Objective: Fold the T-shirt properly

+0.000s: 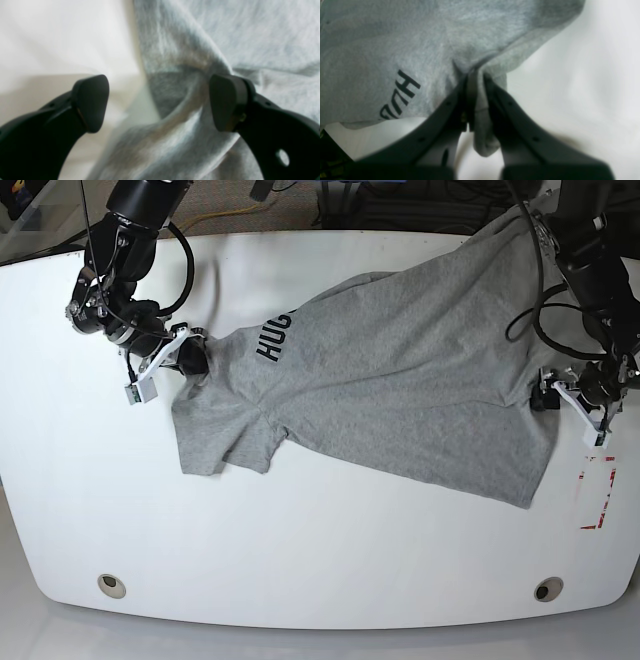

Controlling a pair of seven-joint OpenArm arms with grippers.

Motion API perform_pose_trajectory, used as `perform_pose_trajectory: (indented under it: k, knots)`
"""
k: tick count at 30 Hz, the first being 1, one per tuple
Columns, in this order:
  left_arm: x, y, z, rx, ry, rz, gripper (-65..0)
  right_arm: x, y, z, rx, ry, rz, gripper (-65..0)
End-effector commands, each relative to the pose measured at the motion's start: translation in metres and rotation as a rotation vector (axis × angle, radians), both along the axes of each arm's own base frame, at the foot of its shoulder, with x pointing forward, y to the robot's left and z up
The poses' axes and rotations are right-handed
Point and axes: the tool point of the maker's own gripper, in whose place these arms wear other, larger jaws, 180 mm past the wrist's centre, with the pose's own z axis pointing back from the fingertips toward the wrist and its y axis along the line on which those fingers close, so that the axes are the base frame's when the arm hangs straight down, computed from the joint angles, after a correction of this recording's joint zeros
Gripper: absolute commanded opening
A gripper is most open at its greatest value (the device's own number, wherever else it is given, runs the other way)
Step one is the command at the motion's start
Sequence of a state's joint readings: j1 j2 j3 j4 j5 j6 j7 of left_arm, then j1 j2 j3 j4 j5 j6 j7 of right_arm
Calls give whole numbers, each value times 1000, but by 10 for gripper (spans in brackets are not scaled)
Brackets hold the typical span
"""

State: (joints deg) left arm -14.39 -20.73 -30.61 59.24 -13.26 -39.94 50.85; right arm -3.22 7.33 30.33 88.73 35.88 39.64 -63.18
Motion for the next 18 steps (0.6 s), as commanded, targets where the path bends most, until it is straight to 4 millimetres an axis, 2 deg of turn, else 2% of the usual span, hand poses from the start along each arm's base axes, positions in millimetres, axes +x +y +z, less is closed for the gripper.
perform_pose_trajectory:
  k: [1,4,9,18]
  knots:
    - [16,12,25,-4,-79,14,-53,11,-4,14,0,-59,-2,-650]
    - [22,11,33,-29,-111,15,-53,12,-3,16,2,-63,-2,-650]
    - [45,11,57,-41,-178,18,-53,18,1,18,13,-76,-7,-650]
    - [59,-2,31,-198,-107,66,-53,18,3,19,16,-77,-4,-650]
